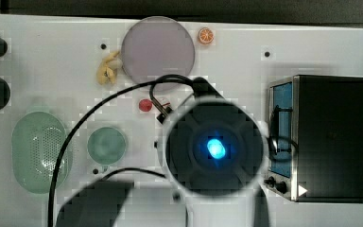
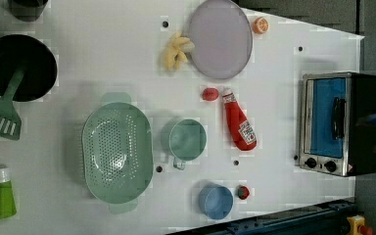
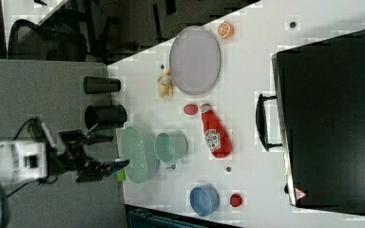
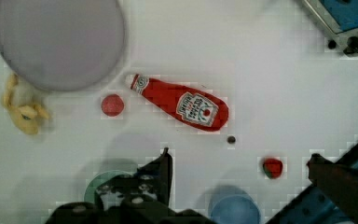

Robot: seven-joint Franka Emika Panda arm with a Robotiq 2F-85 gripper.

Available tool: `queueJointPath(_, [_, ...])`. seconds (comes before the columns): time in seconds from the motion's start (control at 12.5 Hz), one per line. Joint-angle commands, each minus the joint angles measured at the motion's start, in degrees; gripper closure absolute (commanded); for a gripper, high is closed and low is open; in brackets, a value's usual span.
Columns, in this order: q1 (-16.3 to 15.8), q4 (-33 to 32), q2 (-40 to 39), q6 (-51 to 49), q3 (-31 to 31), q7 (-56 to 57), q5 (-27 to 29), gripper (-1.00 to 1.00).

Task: Pick Ketchup from the table and place it in strainer.

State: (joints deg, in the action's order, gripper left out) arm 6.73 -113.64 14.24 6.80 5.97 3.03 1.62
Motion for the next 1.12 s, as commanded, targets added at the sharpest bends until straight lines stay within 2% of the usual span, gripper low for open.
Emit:
queueJointPath(0.08, [0.3,-6.5,-7.1,7.3,1.6,10.9,0.0,-1.0])
queueJointPath(0.72, [-0.2,-16.5,-19.5,30.0,2.6,41.3,0.0,-1.0])
queueJointPath(1.12, [-0.3,-18.6,-27.2,40.9,2.6,49.9,-1.1,-1.0])
